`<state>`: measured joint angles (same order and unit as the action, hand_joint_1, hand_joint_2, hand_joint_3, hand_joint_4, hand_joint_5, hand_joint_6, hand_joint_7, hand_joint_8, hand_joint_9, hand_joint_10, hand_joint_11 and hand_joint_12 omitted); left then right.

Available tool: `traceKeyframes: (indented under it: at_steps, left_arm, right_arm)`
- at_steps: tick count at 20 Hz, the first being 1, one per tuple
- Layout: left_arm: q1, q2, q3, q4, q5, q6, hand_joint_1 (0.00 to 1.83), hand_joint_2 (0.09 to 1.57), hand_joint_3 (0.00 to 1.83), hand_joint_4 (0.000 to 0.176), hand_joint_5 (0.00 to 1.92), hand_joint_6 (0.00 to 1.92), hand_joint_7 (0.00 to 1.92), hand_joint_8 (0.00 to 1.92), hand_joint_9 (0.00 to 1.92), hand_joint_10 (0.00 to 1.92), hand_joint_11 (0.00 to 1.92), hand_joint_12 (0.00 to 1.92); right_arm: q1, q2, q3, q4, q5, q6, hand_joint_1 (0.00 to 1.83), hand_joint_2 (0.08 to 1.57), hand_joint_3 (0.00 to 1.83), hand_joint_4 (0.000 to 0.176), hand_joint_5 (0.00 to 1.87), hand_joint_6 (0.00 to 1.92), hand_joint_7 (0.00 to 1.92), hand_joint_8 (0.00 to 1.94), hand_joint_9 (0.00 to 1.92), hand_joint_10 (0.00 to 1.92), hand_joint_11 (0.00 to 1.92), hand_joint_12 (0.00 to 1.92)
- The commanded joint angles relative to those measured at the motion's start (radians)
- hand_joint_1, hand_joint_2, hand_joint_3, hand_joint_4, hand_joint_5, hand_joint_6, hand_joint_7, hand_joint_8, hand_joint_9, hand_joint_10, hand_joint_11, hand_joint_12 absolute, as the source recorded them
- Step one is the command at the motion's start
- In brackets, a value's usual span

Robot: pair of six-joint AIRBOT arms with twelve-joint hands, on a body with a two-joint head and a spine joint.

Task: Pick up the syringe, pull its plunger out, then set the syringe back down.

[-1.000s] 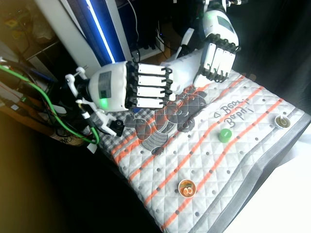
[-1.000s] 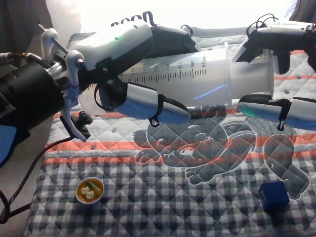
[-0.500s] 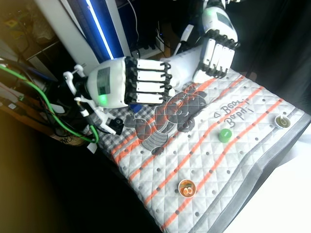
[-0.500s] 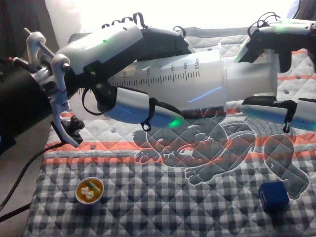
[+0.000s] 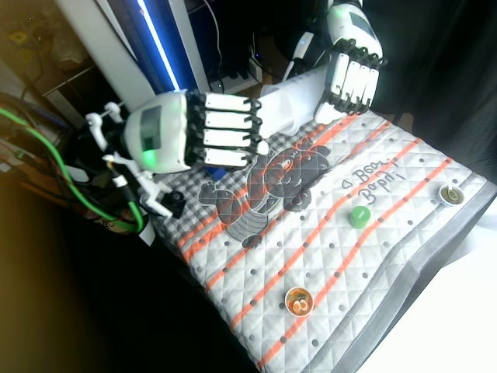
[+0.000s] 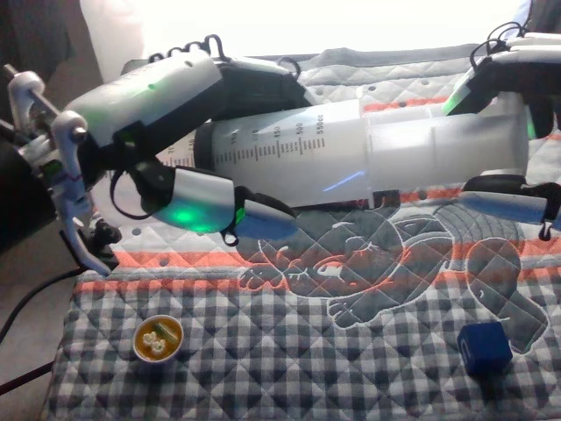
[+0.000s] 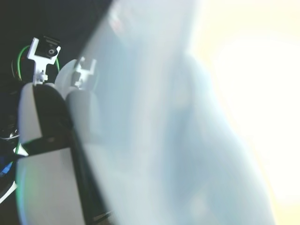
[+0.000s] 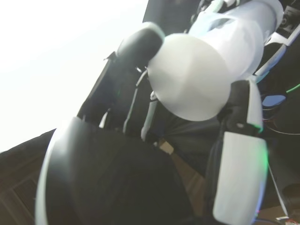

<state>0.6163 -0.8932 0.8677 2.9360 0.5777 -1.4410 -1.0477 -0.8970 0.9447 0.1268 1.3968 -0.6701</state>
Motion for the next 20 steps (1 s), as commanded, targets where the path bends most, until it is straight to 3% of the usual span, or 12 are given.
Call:
traceKeyframes:
  at_steps: [1,2,3,6,10,11,13,16,18,20]
  left_arm:
    - [-0.006,0.032,0.011,-0.063,0.185,-0.021,1.21,1.22,0.0,0.0,0.77,1.12,0.81,1.48,0.69,1.56,0.58,1.92]
    - [0.0,0.04,0.009,-0.07,0.185,-0.02,1.21,1.21,0.0,0.0,0.78,1.11,0.83,1.46,0.69,1.49,0.54,1.92]
    - [0.009,0.05,0.006,-0.079,0.185,-0.02,1.23,1.2,0.0,0.0,0.77,1.07,0.89,1.41,0.83,1.54,0.73,1.92]
    - [0.021,0.067,0.0,-0.094,0.189,-0.016,1.24,1.18,0.0,0.0,0.82,1.07,0.92,1.3,0.87,1.4,0.79,1.82]
    - [0.046,0.09,-0.029,-0.164,0.223,0.085,1.24,1.17,0.0,0.0,0.82,1.07,0.93,1.29,0.89,1.4,0.81,1.81]
    - [0.049,0.091,-0.03,-0.169,0.229,0.085,1.24,1.18,0.0,0.0,0.83,1.0,0.89,1.41,0.84,1.58,0.76,1.92]
    - [0.057,0.093,-0.03,-0.181,0.241,0.085,1.24,1.18,0.0,0.0,0.85,0.99,0.88,1.4,0.79,1.55,0.7,1.92]
    - [0.063,0.096,-0.032,-0.189,0.25,0.085,1.23,1.2,0.0,0.0,0.82,0.99,0.84,1.5,0.81,1.74,0.85,1.92]
    - [0.063,0.096,-0.033,-0.189,0.252,0.085,1.24,1.19,0.0,0.0,0.82,1.03,0.89,1.39,0.84,1.57,0.8,1.92]
    - [0.063,0.095,-0.033,-0.189,0.253,0.085,1.24,1.19,0.0,0.0,0.81,1.04,0.89,1.4,0.82,1.54,0.75,1.92]
  right_arm:
    - [-0.002,0.014,0.006,0.062,0.104,-0.023,1.26,1.14,0.0,0.0,0.97,0.8,0.97,1.3,0.97,1.4,0.89,1.65]
    - [-0.002,0.017,0.005,0.062,0.105,-0.025,1.27,1.13,0.0,0.0,0.99,0.76,0.98,1.28,0.97,1.36,0.89,1.6]
    - [-0.005,0.022,0.004,0.062,0.106,-0.028,1.26,1.13,0.0,0.0,0.99,0.76,0.97,1.29,0.95,1.42,0.83,1.68]
    - [-0.015,0.035,0.003,0.064,0.109,-0.029,1.27,1.12,0.0,0.0,0.96,0.81,1.0,1.25,0.96,1.44,0.83,1.68]
    - [-0.028,0.08,-0.006,0.076,0.118,-0.043,1.27,1.12,0.0,0.0,0.97,0.82,1.01,1.23,0.97,1.45,0.83,1.69]
    - [-0.03,0.081,-0.006,0.078,0.12,-0.044,1.37,1.14,0.0,0.0,0.98,0.71,0.94,1.23,0.84,1.49,0.81,1.71]
    - [-0.036,0.082,-0.006,0.086,0.127,-0.045,1.38,1.14,0.0,0.0,1.0,0.67,0.94,1.24,0.83,1.49,0.8,1.73]
    - [-0.04,0.084,-0.006,0.091,0.133,-0.045,1.27,1.13,0.0,0.0,1.01,0.73,0.94,1.36,0.93,1.58,0.82,1.78]
    - [-0.04,0.084,-0.006,0.091,0.133,-0.046,1.27,1.13,0.0,0.0,1.02,0.71,0.94,1.35,0.94,1.57,0.82,1.77]
    - [-0.04,0.084,-0.006,0.091,0.134,-0.048,1.27,1.12,0.0,0.0,1.02,0.72,0.96,1.32,0.96,1.54,0.84,1.74]
